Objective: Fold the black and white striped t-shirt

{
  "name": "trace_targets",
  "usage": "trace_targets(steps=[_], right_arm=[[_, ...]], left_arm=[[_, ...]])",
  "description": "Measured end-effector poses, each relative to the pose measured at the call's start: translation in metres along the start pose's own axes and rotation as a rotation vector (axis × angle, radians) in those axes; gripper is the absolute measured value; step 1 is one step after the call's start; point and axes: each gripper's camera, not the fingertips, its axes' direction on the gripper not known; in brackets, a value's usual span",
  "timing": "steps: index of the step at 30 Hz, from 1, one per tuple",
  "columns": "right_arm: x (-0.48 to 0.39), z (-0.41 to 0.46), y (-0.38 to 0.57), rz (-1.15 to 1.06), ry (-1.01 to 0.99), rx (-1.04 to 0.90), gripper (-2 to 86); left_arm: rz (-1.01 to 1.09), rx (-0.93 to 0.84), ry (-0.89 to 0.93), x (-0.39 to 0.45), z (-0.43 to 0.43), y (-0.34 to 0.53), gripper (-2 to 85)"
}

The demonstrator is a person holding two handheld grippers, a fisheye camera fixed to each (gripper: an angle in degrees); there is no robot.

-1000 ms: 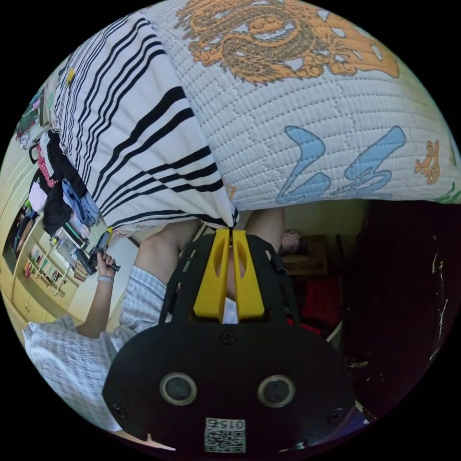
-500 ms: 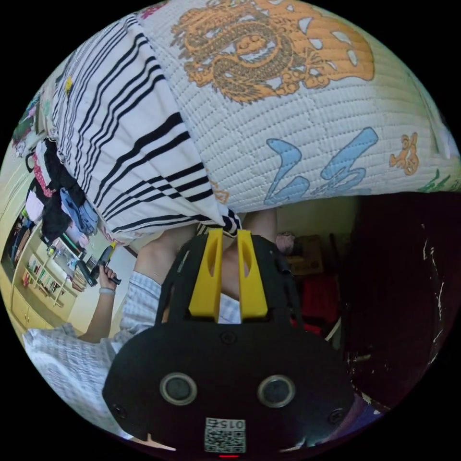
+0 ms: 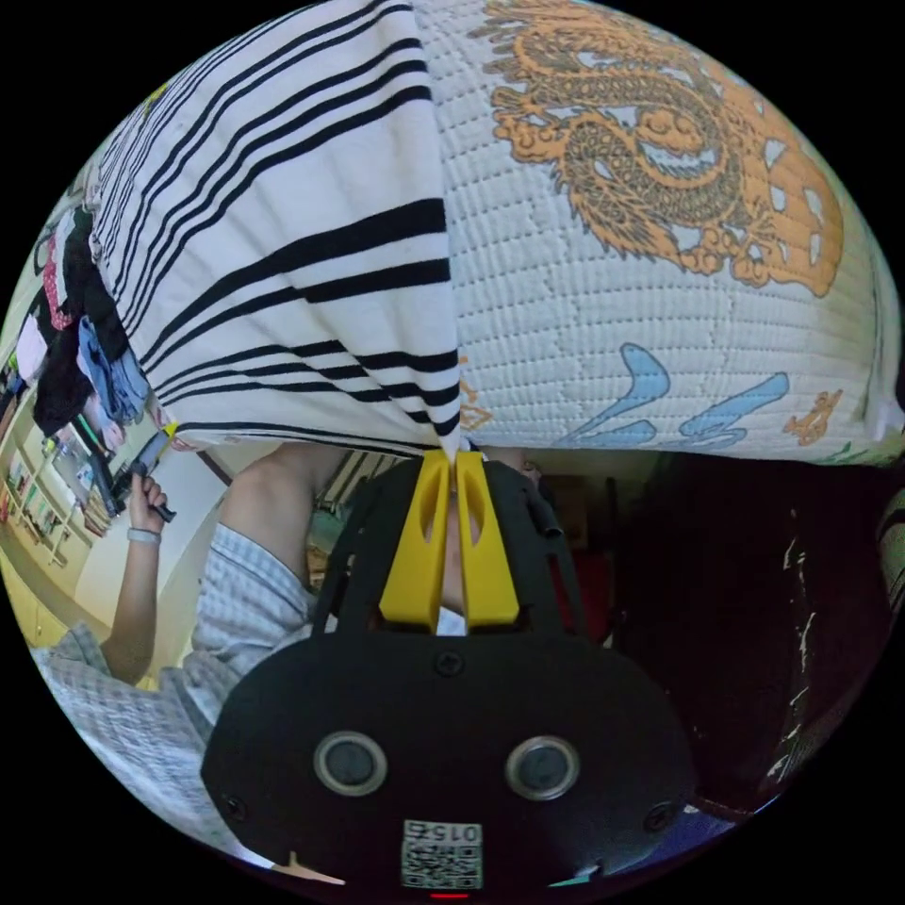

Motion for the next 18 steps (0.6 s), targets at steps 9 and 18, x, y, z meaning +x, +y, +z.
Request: trace_targets(steps=[9, 18], right_arm=[[-0.033, 0.017, -0.010, 0.046, -0.035, -0.040, 0.9], [-0.069, -0.013, 0.026, -0.010, 0.195, 0.100, 0.6]], left_arm=[[-0.085, 0.001, -0.034, 0.016, 0.053, -0.041, 0.1], [0.143, -0.311, -0.288, 0.074, 0.127, -0.073, 0.3]])
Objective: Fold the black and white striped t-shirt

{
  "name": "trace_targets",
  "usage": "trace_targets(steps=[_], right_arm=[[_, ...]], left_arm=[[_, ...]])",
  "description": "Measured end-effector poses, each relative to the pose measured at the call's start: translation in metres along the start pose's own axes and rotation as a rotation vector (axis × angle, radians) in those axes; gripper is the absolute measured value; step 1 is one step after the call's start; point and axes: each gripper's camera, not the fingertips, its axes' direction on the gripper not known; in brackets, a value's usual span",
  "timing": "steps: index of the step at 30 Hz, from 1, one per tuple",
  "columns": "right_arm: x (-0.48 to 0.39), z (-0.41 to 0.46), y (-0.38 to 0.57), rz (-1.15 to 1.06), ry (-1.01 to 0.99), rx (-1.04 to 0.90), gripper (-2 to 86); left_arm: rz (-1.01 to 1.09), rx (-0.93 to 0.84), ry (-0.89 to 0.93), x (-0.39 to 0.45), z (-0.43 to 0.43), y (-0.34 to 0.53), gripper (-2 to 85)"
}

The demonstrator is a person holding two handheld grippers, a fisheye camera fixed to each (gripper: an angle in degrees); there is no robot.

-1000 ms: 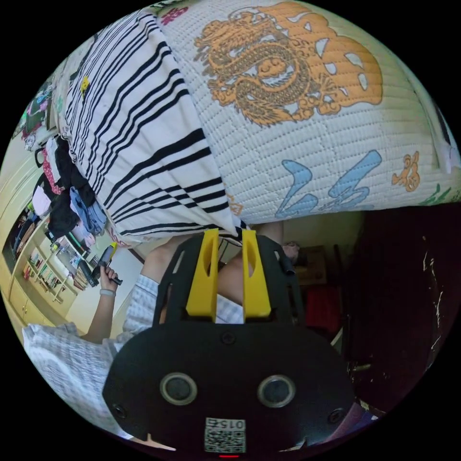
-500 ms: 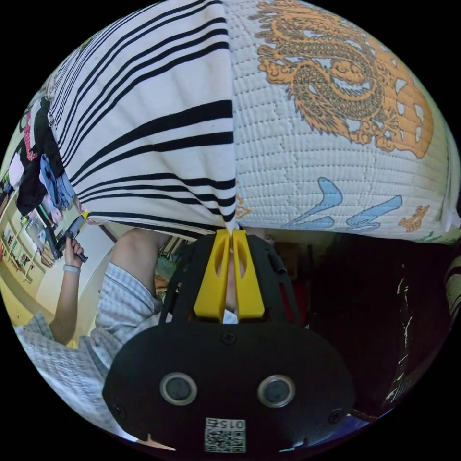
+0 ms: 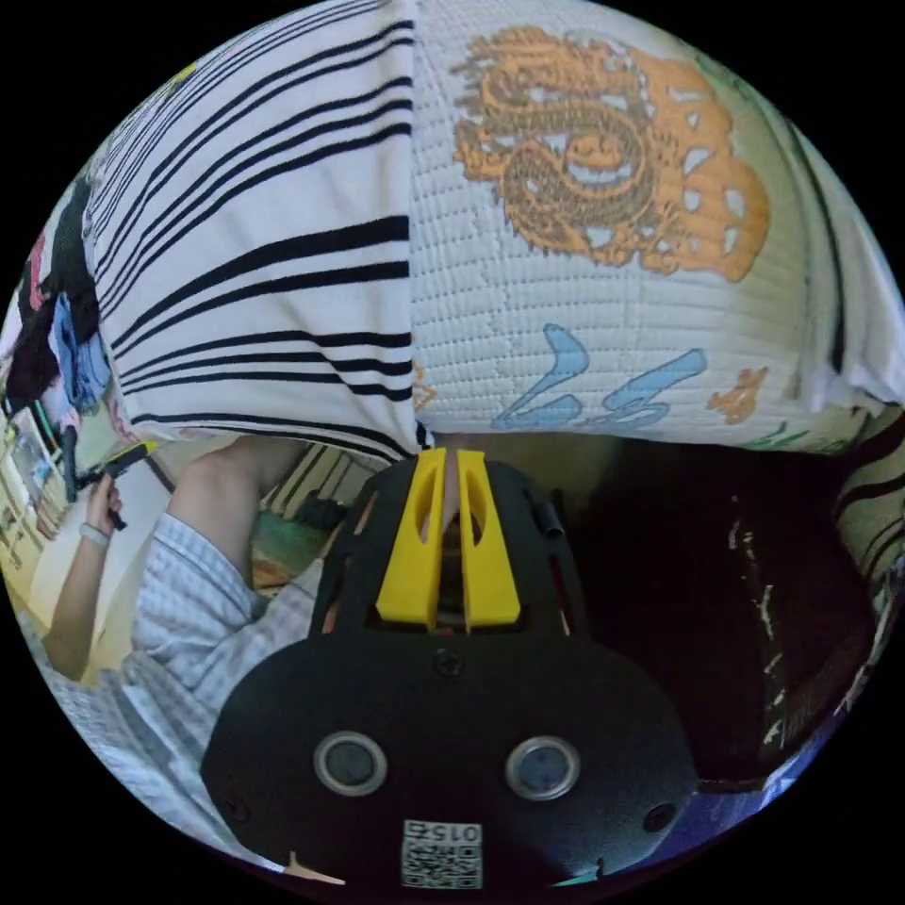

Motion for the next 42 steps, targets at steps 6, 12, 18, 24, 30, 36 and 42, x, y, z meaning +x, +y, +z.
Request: trace_targets(steps=[6, 12, 18, 24, 30, 36, 42], right_arm=[[-0.057, -0.064, 0.010, -0.083, 0.149, 0.305, -0.9], [-0.107, -0.074, -0.040, -0.084, 0.075, 0.349, -1.0], [-0.136, -0.062, -0.065, 0.012, 0.134, 0.339, -0.8], [-0.149, -0.077, -0.068, 0.097, 0.164, 0.376, -0.7], [-0.151, -0.102, -0.075, 0.132, 0.161, 0.333, -0.9], [-0.121, -0.145, -0.065, 0.148, 0.019, 0.322, -0.9], [-0.044, -0.225, -0.041, 0.336, -0.139, 0.551, 1.7]], left_arm=[[-0.029, 0.251, 0.039, 0.039, -0.026, -0.008, -0.3], [0.180, 0.428, 0.000, 0.145, -0.043, -0.080, -0.4], [0.200, 0.313, -0.140, 0.228, 0.030, -0.159, -0.7], [0.306, 0.375, -0.442, 0.298, 0.066, -0.188, -0.9], [0.331, 0.229, -0.591, 0.350, 0.092, -0.242, -0.7], [0.482, 0.174, -0.546, 0.390, 0.077, -0.280, 1.1], [0.696, 0.520, -0.186, 0.485, -0.036, -0.340, 6.4]])
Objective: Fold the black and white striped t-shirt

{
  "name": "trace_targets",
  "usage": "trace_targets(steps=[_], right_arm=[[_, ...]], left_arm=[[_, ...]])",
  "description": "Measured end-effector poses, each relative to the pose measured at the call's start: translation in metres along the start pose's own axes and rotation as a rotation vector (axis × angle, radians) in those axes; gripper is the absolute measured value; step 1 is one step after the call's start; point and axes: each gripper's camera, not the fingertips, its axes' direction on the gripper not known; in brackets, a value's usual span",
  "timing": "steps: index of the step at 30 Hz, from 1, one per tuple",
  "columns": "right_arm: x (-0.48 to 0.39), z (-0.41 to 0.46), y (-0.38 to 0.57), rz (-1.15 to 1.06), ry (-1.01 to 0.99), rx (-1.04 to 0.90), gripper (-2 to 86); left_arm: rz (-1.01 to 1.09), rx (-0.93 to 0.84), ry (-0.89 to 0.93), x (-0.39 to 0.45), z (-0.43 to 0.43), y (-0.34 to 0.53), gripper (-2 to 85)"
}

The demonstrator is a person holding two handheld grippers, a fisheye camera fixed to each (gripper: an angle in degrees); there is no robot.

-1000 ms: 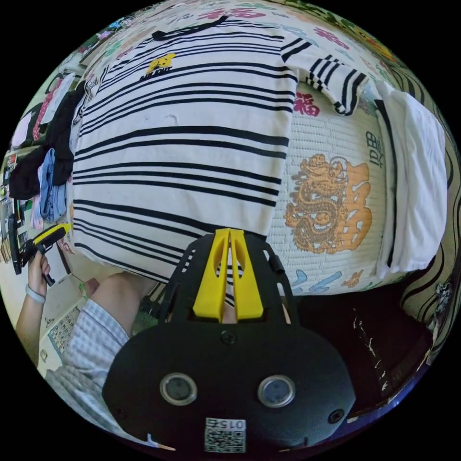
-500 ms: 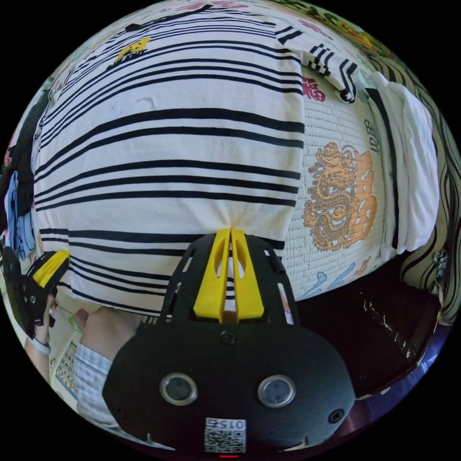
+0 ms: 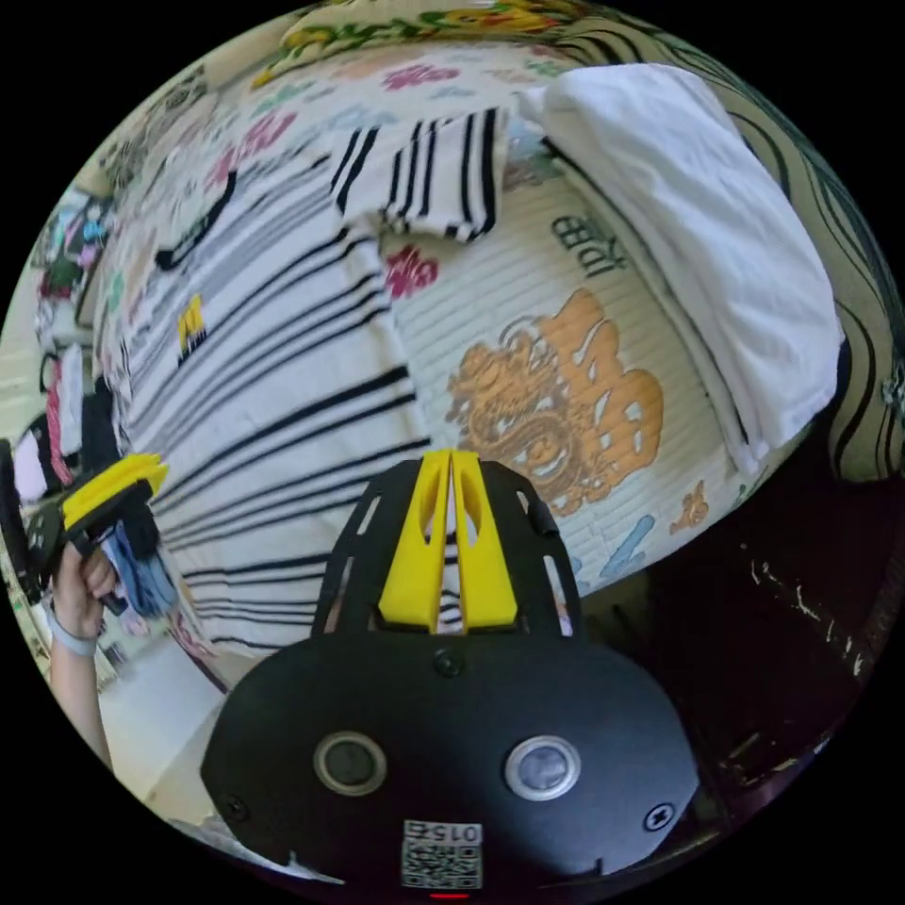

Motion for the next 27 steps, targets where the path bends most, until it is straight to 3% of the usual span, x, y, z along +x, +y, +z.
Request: trace_targets(steps=[3, 6, 12, 21, 27], right_arm=[[0.026, -0.026, -0.039, 0.073, -0.097, 0.059, 6.1], [0.045, -0.043, -0.079, 0.122, -0.191, 0.117, 8.3], [0.080, -0.052, -0.131, 0.245, -0.428, 0.092, 10.4], [0.112, -0.066, -0.146, 0.235, -0.643, 0.073, 2.6], [0.114, -0.106, -0.146, 0.130, -0.630, 0.139, 2.0]], left_arm=[[0.103, 0.198, 0.054, 0.005, -0.018, -0.100, 5.8], [0.213, 0.268, 0.101, 0.020, -0.017, -0.202, 5.0], [0.395, 0.207, 0.103, 0.085, 0.026, -0.349, 6.2], [0.604, -0.041, 0.101, 0.150, 0.115, -0.432, 0.6], [0.535, 0.191, 0.311, 0.125, 0.071, -0.442, -0.1]])
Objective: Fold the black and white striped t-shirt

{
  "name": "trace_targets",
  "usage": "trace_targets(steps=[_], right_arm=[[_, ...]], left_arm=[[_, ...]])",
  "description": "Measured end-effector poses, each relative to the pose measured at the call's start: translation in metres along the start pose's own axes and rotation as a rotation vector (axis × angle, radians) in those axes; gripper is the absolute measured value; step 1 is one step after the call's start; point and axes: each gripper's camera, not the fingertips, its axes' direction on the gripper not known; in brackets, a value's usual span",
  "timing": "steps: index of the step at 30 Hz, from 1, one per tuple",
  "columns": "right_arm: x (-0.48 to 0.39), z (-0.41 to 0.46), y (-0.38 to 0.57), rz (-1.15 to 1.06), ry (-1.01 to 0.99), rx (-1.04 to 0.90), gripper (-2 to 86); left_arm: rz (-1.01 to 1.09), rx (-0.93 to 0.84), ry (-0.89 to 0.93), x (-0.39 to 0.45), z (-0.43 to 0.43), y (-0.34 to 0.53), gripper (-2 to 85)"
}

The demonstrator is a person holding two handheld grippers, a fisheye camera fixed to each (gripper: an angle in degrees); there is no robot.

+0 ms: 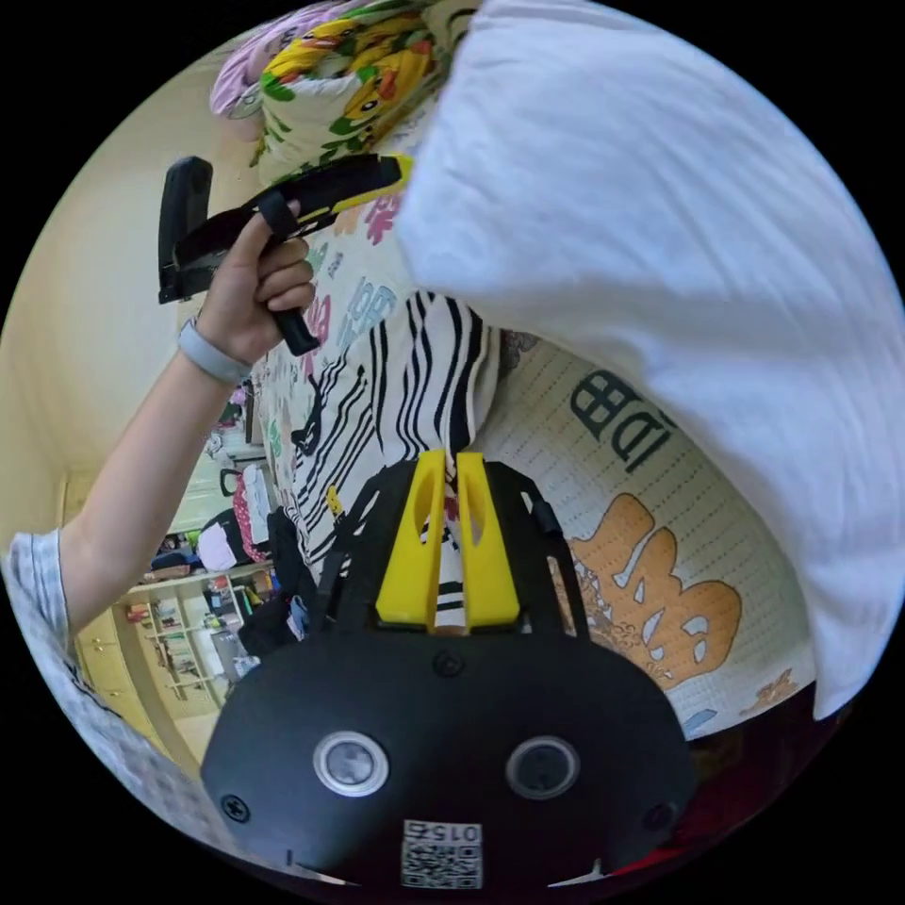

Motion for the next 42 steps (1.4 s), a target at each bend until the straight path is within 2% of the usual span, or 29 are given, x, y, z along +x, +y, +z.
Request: trace_targets(steps=[3, 6, 7, 9, 12, 16, 20, 22, 25, 28, 30, 32, 36, 39, 42], right_arm=[[-0.023, -0.010, -0.002, -0.098, 0.038, 0.025, 2.2], [-0.041, -0.007, -0.004, -0.175, 0.123, 0.029, 2.3], [-0.040, -0.005, -0.005, -0.163, 0.135, 0.027, 2.4], [-0.021, 0.007, -0.009, -0.051, 0.111, -0.004, 2.7], [-0.003, 0.015, -0.010, 0.011, 0.061, 0.000, 2.9], [0.004, 0.026, -0.012, 0.044, 0.060, -0.012, 2.9], [-0.001, 0.038, -0.019, 0.015, 0.103, -0.018, 2.8], [0.000, 0.043, -0.021, 0.017, 0.099, -0.011, 2.7], [-0.005, 0.049, -0.023, -0.009, 0.107, 0.011, 2.5], [-0.024, 0.051, -0.022, -0.099, 0.117, 0.052, 2.4], [-0.050, 0.058, -0.018, -0.232, 0.110, 0.055, 2.6], [-0.071, 0.071, -0.013, -0.335, 0.084, 0.003, 2.7], [-0.100, 0.137, 0.002, -0.482, 0.087, -0.127, 3.2], [-0.098, 0.206, 0.008, -0.509, 0.089, -0.308, 4.3], [-0.094, 0.235, 0.007, -0.518, 0.132, -0.368, 5.0]], left_arm=[[-0.051, 0.148, 0.003, -0.013, -0.044, 0.016, 0.3], [-0.064, 0.202, -0.003, -0.028, -0.070, 0.037, 2.8], [-0.074, 0.178, -0.001, -0.031, -0.070, 0.038, 4.2], [-0.079, 0.018, 0.029, -0.035, -0.050, 0.033, 7.5], [0.041, -0.106, -0.037, -0.015, -0.018, 0.024, 8.3], [0.122, -0.136, -0.058, 0.009, 0.010, 0.011, 6.2], [0.136, -0.226, -0.168, 0.015, 0.031, 0.008, 1.0], [0.149, -0.175, -0.167, 0.016, 0.018, 0.012, 0.4], [0.073, -0.038, -0.113, 0.005, -0.027, 0.026, 0.0], [-0.029, 0.172, -0.044, -0.011, -0.098, 0.059, -0.1], [-0.109, 0.307, -0.035, -0.024, -0.156, 0.104, -0.1], [-0.168, 0.359, -0.045, -0.032, -0.191, 0.145, -0.1], [-0.326, 0.341, -0.093, -0.047, -0.229, 0.239, 0.1], [-0.461, 0.254, -0.173, -0.055, -0.226, 0.291, 0.5], [-0.550, 0.184, -0.237, -0.053, -0.228, 0.320, 1.5]])
